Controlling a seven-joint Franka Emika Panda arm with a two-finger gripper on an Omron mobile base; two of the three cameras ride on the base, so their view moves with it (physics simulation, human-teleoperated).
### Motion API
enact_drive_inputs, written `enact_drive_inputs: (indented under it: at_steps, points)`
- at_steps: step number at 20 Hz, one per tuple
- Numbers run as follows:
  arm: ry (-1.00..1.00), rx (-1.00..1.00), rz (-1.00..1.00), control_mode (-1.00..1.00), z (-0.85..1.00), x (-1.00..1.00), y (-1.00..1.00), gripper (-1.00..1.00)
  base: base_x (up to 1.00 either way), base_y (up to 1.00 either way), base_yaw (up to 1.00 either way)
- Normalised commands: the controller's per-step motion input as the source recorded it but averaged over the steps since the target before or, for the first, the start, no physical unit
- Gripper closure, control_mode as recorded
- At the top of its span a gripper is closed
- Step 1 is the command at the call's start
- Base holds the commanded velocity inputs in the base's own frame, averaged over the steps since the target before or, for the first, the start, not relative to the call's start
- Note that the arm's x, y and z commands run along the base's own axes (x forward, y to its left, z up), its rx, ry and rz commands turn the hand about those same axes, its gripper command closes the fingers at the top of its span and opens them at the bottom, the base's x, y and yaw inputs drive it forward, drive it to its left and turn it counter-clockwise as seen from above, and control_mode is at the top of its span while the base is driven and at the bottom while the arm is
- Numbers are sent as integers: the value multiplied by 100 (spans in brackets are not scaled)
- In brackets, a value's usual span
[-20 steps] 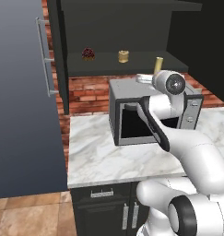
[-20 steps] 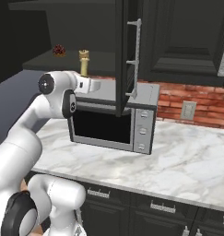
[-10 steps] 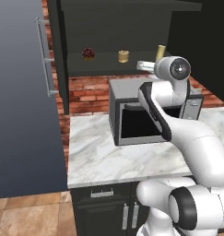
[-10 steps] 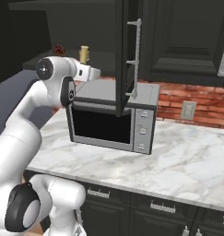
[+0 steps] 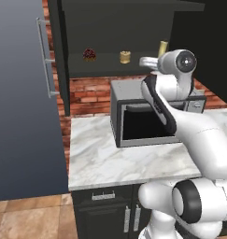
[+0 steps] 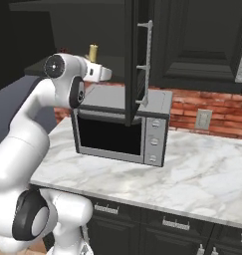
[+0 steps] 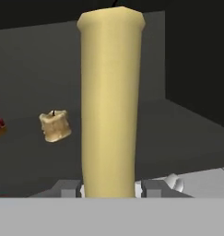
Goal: Pick the candle and candle from the dining table and place them in the open cabinet. Close the cabinet after placing the objects.
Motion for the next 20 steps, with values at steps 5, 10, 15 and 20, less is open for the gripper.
enact_drive_inputs:
  at_steps: [5, 10, 15, 20]
  points:
    - [0, -3, 2, -100, 0, 33, -11, 100, 0, 0, 0]
    - [0, -7, 1, -100, 0, 26, -1, 100, 0, 0, 0]
    - [0, -2, 0, -100, 0, 24, -2, 100, 0, 0, 0]
    - [0, 0, 0, -100, -4, 21, -8, 100, 0, 0, 0]
